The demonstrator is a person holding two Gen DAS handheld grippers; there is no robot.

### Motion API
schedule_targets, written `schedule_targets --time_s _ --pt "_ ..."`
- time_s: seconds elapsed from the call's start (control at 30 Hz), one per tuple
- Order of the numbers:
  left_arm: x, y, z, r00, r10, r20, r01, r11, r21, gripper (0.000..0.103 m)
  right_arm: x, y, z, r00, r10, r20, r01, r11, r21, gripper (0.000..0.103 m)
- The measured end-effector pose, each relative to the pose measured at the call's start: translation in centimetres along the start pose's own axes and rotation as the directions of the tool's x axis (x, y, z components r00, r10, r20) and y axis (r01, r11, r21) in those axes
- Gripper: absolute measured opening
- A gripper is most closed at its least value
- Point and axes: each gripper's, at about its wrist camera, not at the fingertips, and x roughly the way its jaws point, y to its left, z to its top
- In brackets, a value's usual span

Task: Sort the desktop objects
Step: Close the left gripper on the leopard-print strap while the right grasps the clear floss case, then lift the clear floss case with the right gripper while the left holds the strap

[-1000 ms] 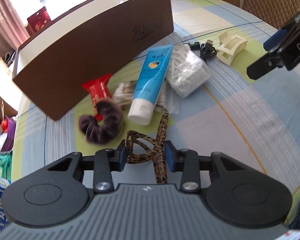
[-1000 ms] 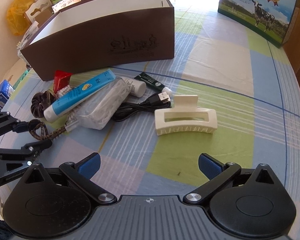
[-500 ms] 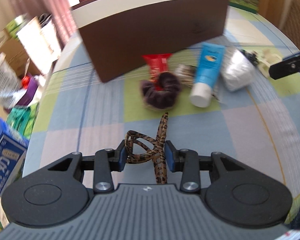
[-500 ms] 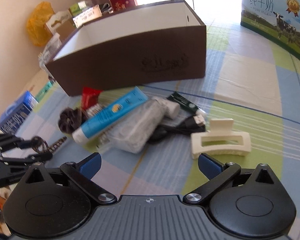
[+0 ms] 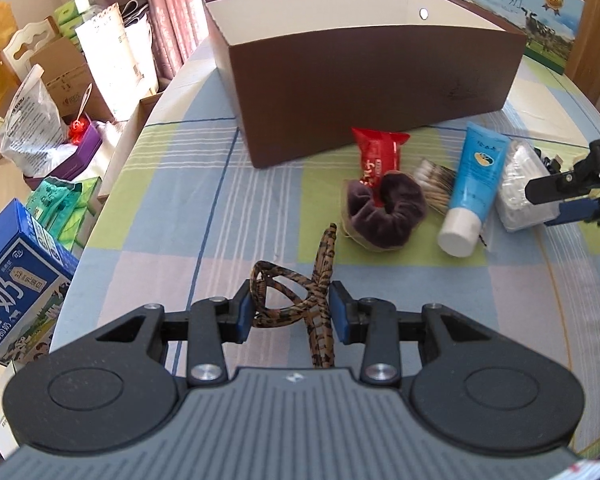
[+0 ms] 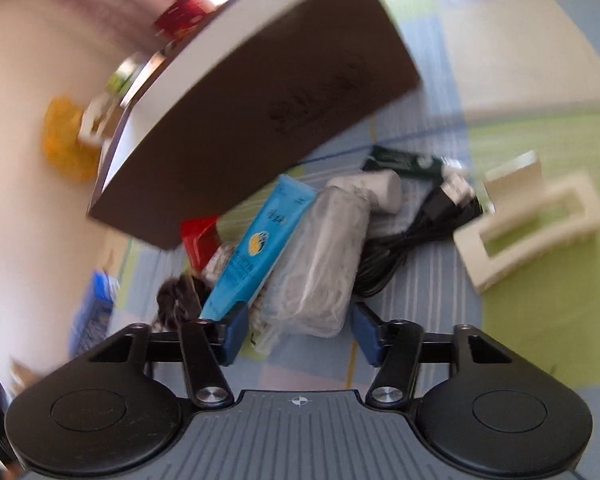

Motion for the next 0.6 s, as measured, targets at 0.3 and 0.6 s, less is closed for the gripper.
schedule_targets --time_s 0.3,0.6 --pt "0.3 0.2 -0.3 1.0 -0.011 -0.017 0.01 1.0 -0.014 0.033 -2.2 1.3 1.3 0.998 -0.062 -0.014 0.061 0.993 -0.102 0.027" --pt "0.4 -0.4 -0.4 0.999 -0.027 -0.023 0.026 0.999 -0.018 0.033 -2.7 7.1 -2.3 0.943 -0.333 0.017 0.263 0.711 -0.652 0.027"
